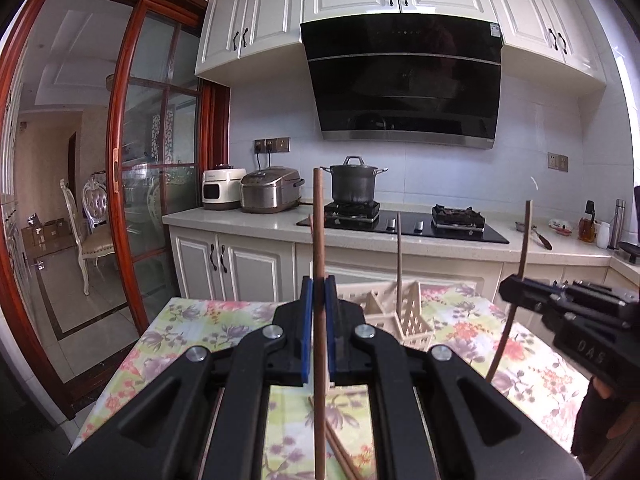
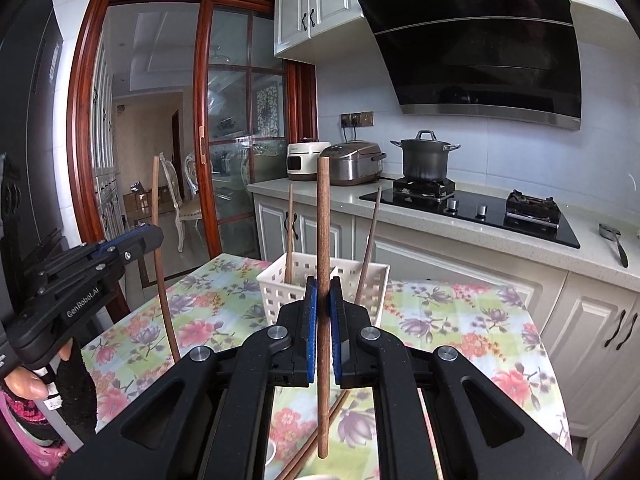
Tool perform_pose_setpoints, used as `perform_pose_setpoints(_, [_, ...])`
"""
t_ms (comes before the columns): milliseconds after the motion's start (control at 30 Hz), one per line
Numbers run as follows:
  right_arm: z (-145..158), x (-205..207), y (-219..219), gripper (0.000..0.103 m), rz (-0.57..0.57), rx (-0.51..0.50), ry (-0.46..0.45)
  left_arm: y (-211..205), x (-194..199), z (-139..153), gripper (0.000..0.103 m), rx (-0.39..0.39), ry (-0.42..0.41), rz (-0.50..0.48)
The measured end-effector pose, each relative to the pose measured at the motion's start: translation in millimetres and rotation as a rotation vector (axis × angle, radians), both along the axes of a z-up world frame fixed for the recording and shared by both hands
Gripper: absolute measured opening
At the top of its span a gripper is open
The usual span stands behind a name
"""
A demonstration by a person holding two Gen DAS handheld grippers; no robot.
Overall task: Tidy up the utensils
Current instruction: 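Lower both chopsticks into the white caddy from above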
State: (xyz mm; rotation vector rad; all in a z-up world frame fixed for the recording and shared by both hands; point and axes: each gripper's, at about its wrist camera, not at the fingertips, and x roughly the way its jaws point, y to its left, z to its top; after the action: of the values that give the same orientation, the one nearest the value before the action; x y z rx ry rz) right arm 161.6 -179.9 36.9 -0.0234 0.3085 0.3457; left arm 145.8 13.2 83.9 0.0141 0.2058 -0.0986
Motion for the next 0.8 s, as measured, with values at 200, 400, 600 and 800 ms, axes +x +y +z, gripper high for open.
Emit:
perform_pose_setpoints(200, [25.5, 27.2, -1.1, 0.007, -0.011, 0.016, -0.037, -12.4, 26.0, 38.3, 0.006, -0.014, -0.038, -0.032])
perform_pose_setpoints(400, [54.9, 60.5, -3.4, 0.007, -0.029, 0.046, -0.081, -20.2, 59.1, 79.5, 0.006, -0.039, -0.079, -0.031])
perform_pose_setpoints(600, [67.3, 96.2, 1.6, 0.007, -0.052, 0.051, -0.108, -27.6, 92.4, 103.6, 0.006, -0.068, -0.104, -0.025])
perform_pose_setpoints(800, [61.4, 127.4, 7.6, 0.007, -0.059, 0.027, -0.082, -33.0, 131.3, 99.9, 0.006, -0.075, -0.071, -0.022])
